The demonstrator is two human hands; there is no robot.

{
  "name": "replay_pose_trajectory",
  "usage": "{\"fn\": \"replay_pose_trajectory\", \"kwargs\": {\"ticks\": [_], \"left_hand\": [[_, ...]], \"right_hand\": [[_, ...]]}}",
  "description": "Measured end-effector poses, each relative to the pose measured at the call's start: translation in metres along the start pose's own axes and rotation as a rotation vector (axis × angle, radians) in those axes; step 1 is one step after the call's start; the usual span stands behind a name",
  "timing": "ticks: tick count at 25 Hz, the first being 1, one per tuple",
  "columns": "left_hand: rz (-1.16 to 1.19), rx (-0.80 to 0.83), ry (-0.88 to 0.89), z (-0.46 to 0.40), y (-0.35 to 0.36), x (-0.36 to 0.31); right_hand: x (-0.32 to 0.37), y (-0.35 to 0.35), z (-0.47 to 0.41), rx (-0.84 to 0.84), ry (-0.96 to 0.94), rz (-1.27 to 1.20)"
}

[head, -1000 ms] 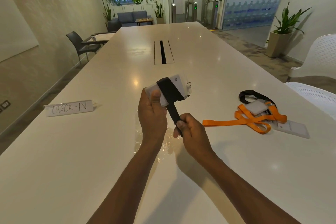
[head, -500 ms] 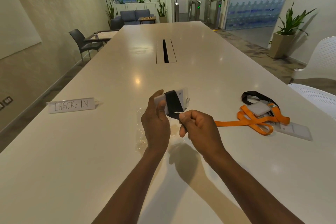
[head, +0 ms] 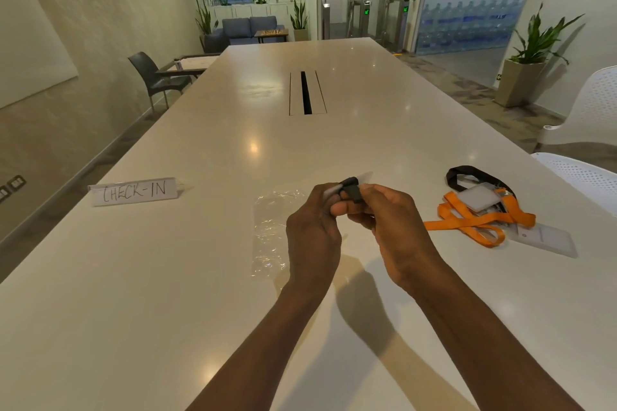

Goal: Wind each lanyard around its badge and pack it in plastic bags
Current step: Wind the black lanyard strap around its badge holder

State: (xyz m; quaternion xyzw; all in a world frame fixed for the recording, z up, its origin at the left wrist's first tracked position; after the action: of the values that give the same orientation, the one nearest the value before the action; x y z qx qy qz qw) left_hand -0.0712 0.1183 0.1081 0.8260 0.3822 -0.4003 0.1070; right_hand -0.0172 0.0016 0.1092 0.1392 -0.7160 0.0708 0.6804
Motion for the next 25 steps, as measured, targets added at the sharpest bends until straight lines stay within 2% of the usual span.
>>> {"fn": "replay_pose_trajectory", "kwargs": {"ticks": [3, 10, 13, 16, 20, 22, 25], "left_hand": [[-0.017, 0.008, -0.005, 0.003, 0.004, 0.003], [-0.062, 0.089, 0.034, 0.024, 0.031, -0.006], [-0.069, 0.155, 0.039, 0.04, 0.046, -0.009], [-0.07, 0.215, 0.123, 0.066, 0.065, -0.017], [-0.27, 0.324, 0.275, 0.108, 0.094, -0.011], [-0.335, 0.369, 0.288, 0.125, 0.103, -0.004], [-0.386, 0.47, 0.213, 0.134, 0.112, 0.005]], "right_hand": [[-0.008, -0.008, 0.002, 0.081, 0.05, -0.066], [-0.032, -0.054, 0.009, 0.095, 0.113, -0.033], [-0.041, -0.074, 0.011, 0.039, 0.112, -0.075], [-0.063, -0.099, 0.015, -0.051, 0.213, -0.137], [-0.1, -0.129, 0.023, -0.103, 0.398, -0.178], [-0.115, -0.141, 0.023, -0.103, 0.474, -0.156], [-0.127, -0.153, 0.017, -0.067, 0.51, -0.069]]}}
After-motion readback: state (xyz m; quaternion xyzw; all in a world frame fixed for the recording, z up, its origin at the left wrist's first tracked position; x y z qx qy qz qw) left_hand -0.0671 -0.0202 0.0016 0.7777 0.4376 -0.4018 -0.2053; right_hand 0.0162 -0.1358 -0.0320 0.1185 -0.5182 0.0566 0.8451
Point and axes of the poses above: each hand's wrist, its own z-axis away from the middle knuckle, its own y-axis out of the palm, x = y × z, the point moved 9 cm from there along -z, towards the middle knuckle, and after that the axes turned 4 degrees about -x, right-handed, at the moved point
